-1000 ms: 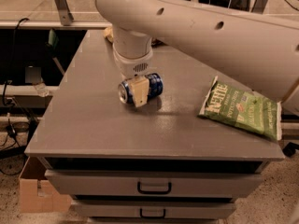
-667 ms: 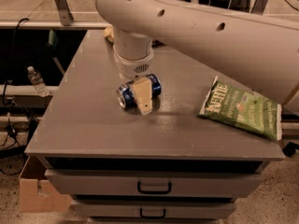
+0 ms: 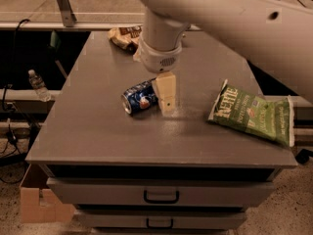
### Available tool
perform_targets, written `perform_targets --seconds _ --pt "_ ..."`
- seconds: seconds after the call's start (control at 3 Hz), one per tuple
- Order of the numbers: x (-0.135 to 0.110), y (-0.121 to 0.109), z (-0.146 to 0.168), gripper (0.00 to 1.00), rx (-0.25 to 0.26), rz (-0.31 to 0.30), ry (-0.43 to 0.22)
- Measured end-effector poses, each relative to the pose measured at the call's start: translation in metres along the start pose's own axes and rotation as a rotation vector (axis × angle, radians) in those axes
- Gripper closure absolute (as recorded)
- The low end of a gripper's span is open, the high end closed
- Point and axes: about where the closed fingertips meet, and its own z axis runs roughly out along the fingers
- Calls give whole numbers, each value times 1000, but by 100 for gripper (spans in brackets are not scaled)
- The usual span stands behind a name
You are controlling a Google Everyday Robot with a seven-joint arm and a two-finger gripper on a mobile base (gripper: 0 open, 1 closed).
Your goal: Knock pepsi can over
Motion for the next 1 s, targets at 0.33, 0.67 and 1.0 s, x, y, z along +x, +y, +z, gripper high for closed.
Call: perform_targets --seconds 0.33,0.67,1.0 --pt "54 -2 -35 0 47 105 -147" --pt "114 2 -65 0 102 234 -284" --pt "107 -16 -100 0 181 239 -381"
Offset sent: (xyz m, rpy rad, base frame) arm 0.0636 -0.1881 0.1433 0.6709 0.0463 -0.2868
